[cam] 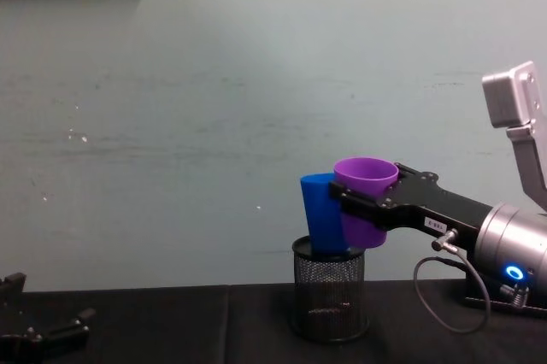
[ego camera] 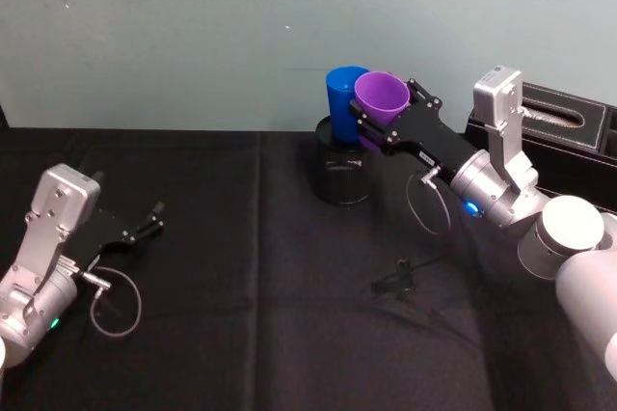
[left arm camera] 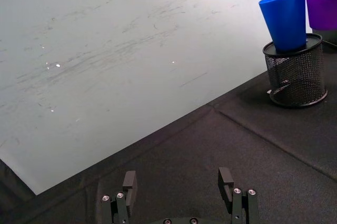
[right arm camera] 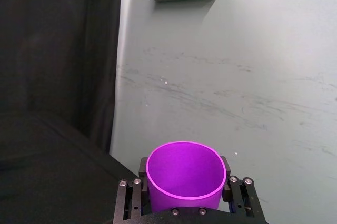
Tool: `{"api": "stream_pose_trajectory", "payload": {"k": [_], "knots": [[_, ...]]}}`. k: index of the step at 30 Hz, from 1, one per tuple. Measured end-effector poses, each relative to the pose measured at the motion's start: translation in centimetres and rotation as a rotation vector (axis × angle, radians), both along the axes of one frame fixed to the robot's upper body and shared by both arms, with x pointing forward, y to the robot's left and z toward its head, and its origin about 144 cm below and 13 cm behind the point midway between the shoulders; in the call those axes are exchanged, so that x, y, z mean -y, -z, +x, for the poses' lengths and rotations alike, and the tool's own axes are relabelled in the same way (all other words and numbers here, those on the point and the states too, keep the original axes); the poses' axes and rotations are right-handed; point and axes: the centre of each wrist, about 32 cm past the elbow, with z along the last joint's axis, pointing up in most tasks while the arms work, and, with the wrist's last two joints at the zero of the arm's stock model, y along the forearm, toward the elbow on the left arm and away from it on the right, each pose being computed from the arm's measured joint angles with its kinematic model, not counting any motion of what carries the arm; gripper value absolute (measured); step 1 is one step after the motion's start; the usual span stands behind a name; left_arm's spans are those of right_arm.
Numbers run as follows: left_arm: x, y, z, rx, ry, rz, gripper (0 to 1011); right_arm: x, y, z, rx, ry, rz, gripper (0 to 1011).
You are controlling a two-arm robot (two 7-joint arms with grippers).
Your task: Pick up one cup with a gripper and tap it against the other cup.
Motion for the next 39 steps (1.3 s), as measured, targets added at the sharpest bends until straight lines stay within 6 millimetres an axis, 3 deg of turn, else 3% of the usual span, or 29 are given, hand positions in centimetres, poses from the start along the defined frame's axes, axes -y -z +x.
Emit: {"api": "stream_pose_trajectory", "payload": {"k": [19, 39], "knots": [[0.0, 0.0, 0.0, 0.0, 0.0, 0.0, 1011, 0.1, -0.3, 0.0, -0.002, -0.012, -0.008, 747], [0.0, 0.0, 0.0, 0.0, 0.0, 0.0, 1011, -0.1, -0.8, -2.3, -0.036, -0.012, -0.009, 747]]}}
